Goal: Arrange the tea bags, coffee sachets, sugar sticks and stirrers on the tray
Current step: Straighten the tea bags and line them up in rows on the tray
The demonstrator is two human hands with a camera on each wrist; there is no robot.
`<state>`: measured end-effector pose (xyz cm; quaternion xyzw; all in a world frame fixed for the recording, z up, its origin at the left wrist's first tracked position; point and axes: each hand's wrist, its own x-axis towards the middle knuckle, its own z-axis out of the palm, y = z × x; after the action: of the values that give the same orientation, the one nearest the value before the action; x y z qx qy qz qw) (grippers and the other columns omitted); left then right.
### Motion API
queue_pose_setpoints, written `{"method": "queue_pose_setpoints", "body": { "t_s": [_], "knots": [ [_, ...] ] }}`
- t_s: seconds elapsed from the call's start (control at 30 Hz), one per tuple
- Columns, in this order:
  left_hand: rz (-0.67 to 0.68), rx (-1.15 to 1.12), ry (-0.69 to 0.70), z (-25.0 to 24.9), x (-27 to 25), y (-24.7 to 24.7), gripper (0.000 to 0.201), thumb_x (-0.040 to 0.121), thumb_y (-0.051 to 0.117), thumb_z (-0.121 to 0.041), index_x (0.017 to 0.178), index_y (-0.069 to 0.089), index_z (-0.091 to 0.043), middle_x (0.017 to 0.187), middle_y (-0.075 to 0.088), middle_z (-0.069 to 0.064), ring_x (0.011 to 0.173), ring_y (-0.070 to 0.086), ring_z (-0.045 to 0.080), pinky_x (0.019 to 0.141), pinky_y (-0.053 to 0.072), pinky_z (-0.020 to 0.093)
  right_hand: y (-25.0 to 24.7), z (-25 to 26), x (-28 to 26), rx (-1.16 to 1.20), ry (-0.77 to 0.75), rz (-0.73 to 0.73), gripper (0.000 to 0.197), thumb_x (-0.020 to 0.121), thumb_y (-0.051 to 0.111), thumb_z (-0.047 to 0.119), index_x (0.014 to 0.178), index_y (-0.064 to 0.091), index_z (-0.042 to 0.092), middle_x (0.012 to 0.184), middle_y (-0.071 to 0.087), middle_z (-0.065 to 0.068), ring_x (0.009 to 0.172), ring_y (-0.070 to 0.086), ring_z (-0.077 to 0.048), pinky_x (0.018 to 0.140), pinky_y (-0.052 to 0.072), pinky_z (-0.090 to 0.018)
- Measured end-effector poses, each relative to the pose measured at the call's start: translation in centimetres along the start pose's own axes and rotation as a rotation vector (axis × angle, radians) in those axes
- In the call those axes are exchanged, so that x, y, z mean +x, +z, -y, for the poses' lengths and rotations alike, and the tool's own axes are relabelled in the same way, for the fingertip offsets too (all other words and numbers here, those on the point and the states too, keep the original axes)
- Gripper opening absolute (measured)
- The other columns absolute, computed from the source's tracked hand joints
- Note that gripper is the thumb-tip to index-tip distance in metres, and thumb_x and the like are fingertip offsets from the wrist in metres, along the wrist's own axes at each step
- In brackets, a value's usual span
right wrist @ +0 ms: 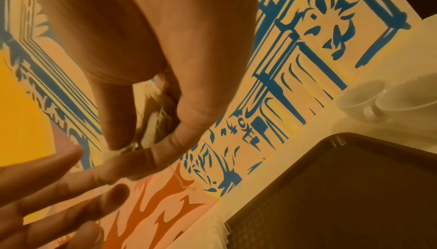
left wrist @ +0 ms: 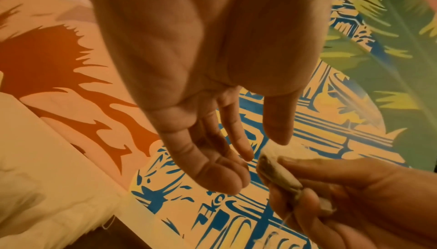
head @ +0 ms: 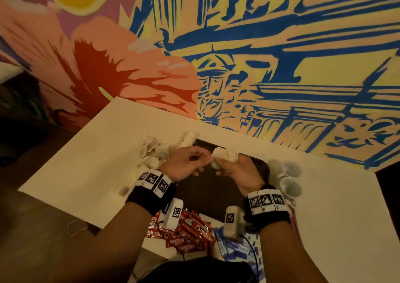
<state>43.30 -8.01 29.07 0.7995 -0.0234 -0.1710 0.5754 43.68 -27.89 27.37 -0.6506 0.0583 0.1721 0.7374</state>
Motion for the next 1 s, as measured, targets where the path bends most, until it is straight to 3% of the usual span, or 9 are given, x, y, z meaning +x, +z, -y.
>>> {"method": "queue_pose_setpoints", "body": {
  "t_s": [0.13, 0.2, 0.3, 0.47, 0.57, 0.7, 0.83, 0.93, 1.0],
  "knots": [
    [-0.024, -0.032, 0.024, -1.6, -1.0, 2.4, 0.029, 0.092, 0.070, -0.021, 0.120, 0.065, -0.011, 0.105, 0.071, 0.007, 0.079, 0.068, 0.015, 0.071, 0.057, 0.027, -1.1, 0.7, -1.2, 0.000, -0.038, 0.073, 0.025, 0.096, 0.068, 0.018, 0.117, 0.071, 0.005, 0.109, 0.075, -0.016, 0.099, 0.071, -0.031, 0.089, 0.059, -0.046],
    [-0.047, -0.031, 0.045, -2.3, -1.3, 3.3, 0.024, 0.092, 0.070, -0.017, 0.114, 0.067, -0.008, 0.101, 0.071, 0.011, 0.078, 0.066, 0.015, 0.070, 0.056, 0.029, -1.7, 1.2, -1.9, 0.010, -0.060, 0.091, 0.027, 0.098, 0.065, 0.022, 0.119, 0.071, 0.005, 0.111, 0.075, -0.015, 0.103, 0.071, -0.033, 0.092, 0.058, -0.047],
    [-0.069, -0.012, 0.062, -3.3, -1.9, 4.5, 0.017, 0.092, 0.069, -0.014, 0.107, 0.068, -0.006, 0.096, 0.072, 0.011, 0.078, 0.066, 0.014, 0.072, 0.056, 0.029, -2.7, 2.1, -2.9, 0.010, -0.095, 0.082, 0.024, 0.098, 0.065, 0.021, 0.115, 0.072, 0.006, 0.109, 0.075, -0.015, 0.101, 0.071, -0.033, 0.085, 0.058, -0.045],
    [-0.073, -0.019, 0.086, -4.7, -2.9, 6.4, 0.018, 0.092, 0.070, -0.024, 0.102, 0.072, -0.009, 0.093, 0.074, 0.010, 0.080, 0.068, 0.015, 0.074, 0.057, 0.031, -4.3, 3.0, -4.4, -0.080, -0.156, 0.102, 0.022, 0.096, 0.068, 0.026, 0.098, 0.075, 0.005, 0.093, 0.074, -0.021, 0.079, 0.065, -0.026, 0.068, 0.052, -0.038],
    [-0.086, -0.004, 0.097, -5.2, -3.6, 7.5, 0.019, 0.093, 0.068, -0.030, 0.095, 0.075, -0.012, 0.083, 0.074, 0.002, 0.076, 0.068, 0.013, 0.075, 0.057, 0.032, -5.1, 3.3, -5.1, -0.149, -0.193, 0.111, 0.030, 0.096, 0.068, 0.030, 0.092, 0.072, 0.001, 0.073, 0.066, -0.012, 0.068, 0.059, -0.024, 0.066, 0.050, -0.037],
    [-0.092, -0.002, 0.101, -5.7, -4.3, 8.7, 0.013, 0.093, 0.069, -0.026, 0.083, 0.075, -0.021, 0.071, 0.071, -0.005, 0.071, 0.066, 0.010, 0.073, 0.057, 0.029, -6.1, 3.4, -5.9, -0.193, -0.219, 0.113, 0.023, 0.095, 0.070, 0.033, 0.081, 0.072, 0.014, 0.066, 0.063, -0.003, 0.063, 0.057, -0.021, 0.066, 0.048, -0.038],
    [-0.081, 0.008, 0.096, -5.7, -4.5, 9.1, 0.014, 0.091, 0.071, -0.030, 0.087, 0.077, -0.018, 0.075, 0.073, -0.002, 0.073, 0.067, 0.012, 0.074, 0.057, 0.031, -6.6, 3.3, -6.2, -0.204, -0.214, 0.123, 0.021, 0.095, 0.069, 0.033, 0.080, 0.072, 0.020, 0.063, 0.062, 0.000, 0.063, 0.057, -0.020, 0.068, 0.048, -0.038],
    [-0.063, 0.030, 0.072, -5.5, -4.5, 8.9, 0.015, 0.091, 0.071, -0.028, 0.091, 0.078, -0.014, 0.085, 0.077, 0.001, 0.075, 0.069, 0.011, 0.074, 0.057, 0.028, -6.8, 3.4, -6.1, -0.228, -0.195, 0.090, 0.025, 0.096, 0.067, 0.038, 0.082, 0.071, 0.017, 0.062, 0.061, -0.001, 0.063, 0.058, -0.019, 0.072, 0.050, -0.042],
    [-0.049, 0.045, 0.062, -5.2, -4.5, 8.5, 0.021, 0.090, 0.072, -0.028, 0.098, 0.078, -0.009, 0.093, 0.077, 0.006, 0.084, 0.072, 0.019, 0.079, 0.058, 0.034, -6.8, 3.6, -5.9, -0.227, -0.194, 0.061, 0.029, 0.095, 0.067, 0.039, 0.077, 0.070, 0.017, 0.063, 0.060, -0.003, 0.063, 0.059, -0.020, 0.074, 0.051, -0.044]
  ]
}}
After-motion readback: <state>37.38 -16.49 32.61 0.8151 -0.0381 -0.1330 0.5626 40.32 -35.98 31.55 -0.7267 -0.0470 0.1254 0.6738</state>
